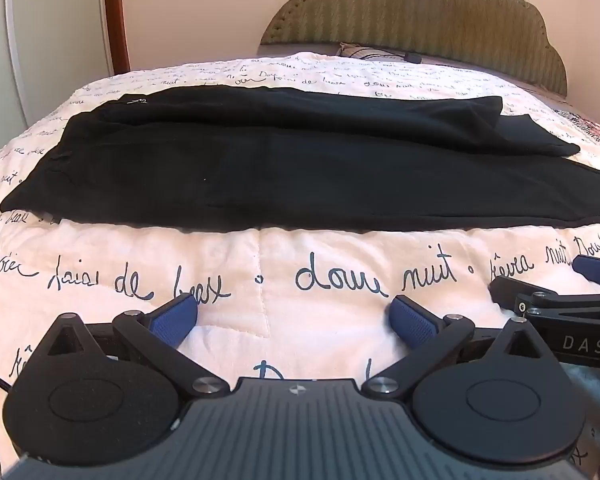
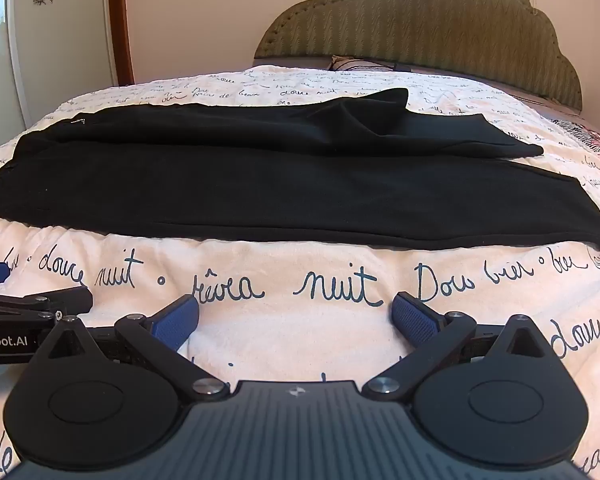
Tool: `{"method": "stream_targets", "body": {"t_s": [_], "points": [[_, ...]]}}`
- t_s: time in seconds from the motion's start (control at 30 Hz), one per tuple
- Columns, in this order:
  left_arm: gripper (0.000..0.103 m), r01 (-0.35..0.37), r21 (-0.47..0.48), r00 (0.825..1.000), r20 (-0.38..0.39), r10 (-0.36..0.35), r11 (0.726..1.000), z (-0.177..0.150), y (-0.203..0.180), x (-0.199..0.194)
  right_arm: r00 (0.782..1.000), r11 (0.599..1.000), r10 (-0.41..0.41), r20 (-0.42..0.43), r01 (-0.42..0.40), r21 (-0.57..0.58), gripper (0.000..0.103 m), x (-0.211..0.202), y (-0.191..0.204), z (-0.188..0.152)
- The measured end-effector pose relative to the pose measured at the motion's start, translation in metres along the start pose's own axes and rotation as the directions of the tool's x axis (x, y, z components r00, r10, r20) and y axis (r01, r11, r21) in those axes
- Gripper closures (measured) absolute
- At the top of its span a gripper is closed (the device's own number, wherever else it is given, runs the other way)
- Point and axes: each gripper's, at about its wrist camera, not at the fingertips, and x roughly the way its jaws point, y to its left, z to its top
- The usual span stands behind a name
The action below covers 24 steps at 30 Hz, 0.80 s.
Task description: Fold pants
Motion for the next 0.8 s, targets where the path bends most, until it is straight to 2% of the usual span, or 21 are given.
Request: {"method": "stream_targets", "body": {"t_s": [0.8], "points": [[0.0, 0.011, -0.015, 1.0, 0.011, -0.011, 1.0, 0.0, 0.0, -0.005, 1.0, 1.0, 0.002, 0.002, -0.003, 0.003, 0.0, 0.0, 0.0, -0.001]]}}
